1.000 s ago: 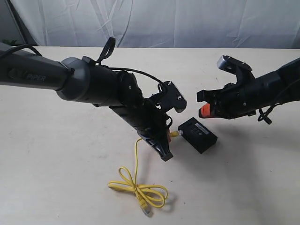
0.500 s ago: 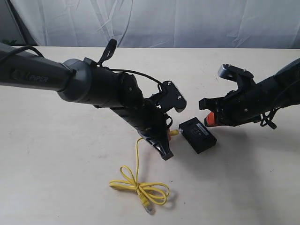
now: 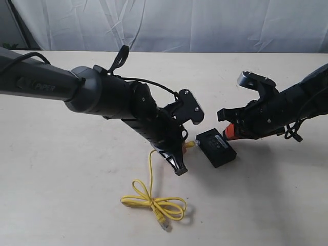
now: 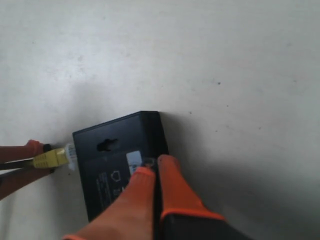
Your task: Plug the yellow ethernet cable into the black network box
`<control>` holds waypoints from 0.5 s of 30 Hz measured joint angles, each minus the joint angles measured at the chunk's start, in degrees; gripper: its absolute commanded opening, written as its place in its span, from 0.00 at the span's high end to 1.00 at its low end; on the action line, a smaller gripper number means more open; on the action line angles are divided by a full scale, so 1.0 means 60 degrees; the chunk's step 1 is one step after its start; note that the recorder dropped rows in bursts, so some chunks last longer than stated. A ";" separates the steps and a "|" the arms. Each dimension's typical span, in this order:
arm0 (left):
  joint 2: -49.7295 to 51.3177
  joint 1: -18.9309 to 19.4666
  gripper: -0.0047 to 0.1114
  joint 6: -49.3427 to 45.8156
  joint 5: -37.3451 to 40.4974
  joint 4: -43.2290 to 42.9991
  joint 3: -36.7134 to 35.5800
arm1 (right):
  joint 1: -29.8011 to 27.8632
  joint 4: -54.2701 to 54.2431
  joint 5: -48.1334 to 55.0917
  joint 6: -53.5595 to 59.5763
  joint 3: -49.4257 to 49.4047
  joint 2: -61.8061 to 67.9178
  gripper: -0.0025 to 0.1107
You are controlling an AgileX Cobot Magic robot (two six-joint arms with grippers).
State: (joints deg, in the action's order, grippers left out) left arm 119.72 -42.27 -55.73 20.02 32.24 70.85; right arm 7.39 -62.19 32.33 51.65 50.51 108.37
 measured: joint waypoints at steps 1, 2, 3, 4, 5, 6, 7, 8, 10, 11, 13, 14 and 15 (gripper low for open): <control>0.0000 0.0000 0.96 -0.0114 -0.0009 0.0000 0.0000 | 0.0000 0.0000 0.0000 0.0000 0.0000 0.0000 0.98; 0.0000 0.0000 0.96 -0.0244 -0.0026 0.0000 0.0000 | 0.0000 0.0017 0.0000 0.0000 0.0000 0.0000 0.98; 0.0000 0.0000 0.96 -0.0360 -0.0026 0.0000 0.0000 | 0.0000 0.0017 0.0000 0.0000 0.0000 0.0000 0.98; 0.0000 0.0000 0.96 -0.0453 -0.0026 0.0000 0.0000 | 0.0000 0.0017 0.0000 0.0000 0.0000 0.0000 0.98; 0.0000 0.0000 0.96 -0.0535 -0.0033 0.0000 0.0000 | 0.0000 0.0017 0.0000 0.0000 0.0000 0.0000 0.98; 0.0000 0.0000 0.96 -0.0641 -0.0050 0.0000 0.0000 | 0.0000 0.0017 0.0015 0.0000 0.0000 0.0000 0.98; 0.0000 0.0000 0.96 -0.0717 -0.0048 0.0000 0.0000 | 0.0000 0.0017 0.0015 0.0000 0.0000 0.0000 0.98; 0.0000 0.0000 0.96 -0.0823 -0.0070 0.0000 0.0000 | 0.0000 0.0017 0.0015 0.0000 0.0000 0.0000 0.98; 0.0006 0.0000 0.96 -0.0946 -0.0208 0.0000 0.0000 | 0.0000 0.0017 0.0015 0.0000 0.0000 0.0000 0.98; 0.0022 0.0000 0.96 -0.0991 -0.0308 0.0000 0.0000 | 0.0000 0.0017 0.0015 0.0000 0.0000 0.0000 0.98; 0.0043 0.0000 0.96 -0.1014 -0.0521 0.0000 0.0000 | 0.0000 0.0017 0.0015 0.0000 0.0000 0.0000 0.98; 0.0064 0.0000 0.96 -0.1035 -0.0589 0.0000 0.0000 | 0.0000 0.0017 0.0015 0.0000 0.0000 0.0000 0.98; 0.0064 0.0000 0.96 -0.1035 -0.0647 0.0000 0.0000 | 0.0000 0.0017 0.0015 0.0000 0.0000 0.0000 0.98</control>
State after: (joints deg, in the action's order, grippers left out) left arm 120.10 -42.27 -61.94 16.13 32.24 70.85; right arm 7.39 -62.09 32.42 51.65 50.51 108.37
